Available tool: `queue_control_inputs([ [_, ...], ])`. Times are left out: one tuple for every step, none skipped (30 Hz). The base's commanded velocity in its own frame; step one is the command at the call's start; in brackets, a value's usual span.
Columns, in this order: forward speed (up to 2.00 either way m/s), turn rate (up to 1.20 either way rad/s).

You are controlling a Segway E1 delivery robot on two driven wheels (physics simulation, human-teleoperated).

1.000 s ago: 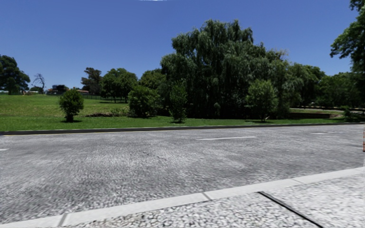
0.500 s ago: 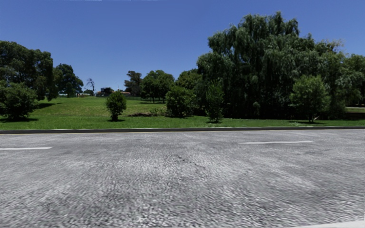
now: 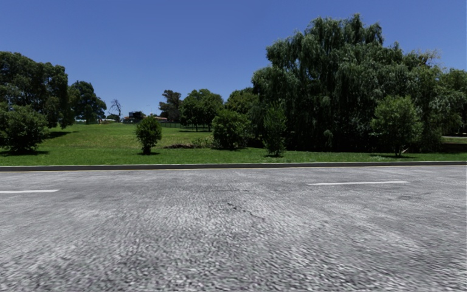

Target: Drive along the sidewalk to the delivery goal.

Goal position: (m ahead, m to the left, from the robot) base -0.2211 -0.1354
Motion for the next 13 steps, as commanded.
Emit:
queue_control_inputs([
  [0.0, 0.0],
  [0.0, 0.0],
  [0.0, 0.0],
  [0.0, 0.0],
  [0.0, 0.0],
  [0.0, 0.0],
  [0.0, 0.0],
  [0.0, 0.0],
  [0.0, 0.0],
  [0.0, 0.0],
  [0.0, 0.0],
  [0.0, 0.0],
  [0.0, 0.0],
])
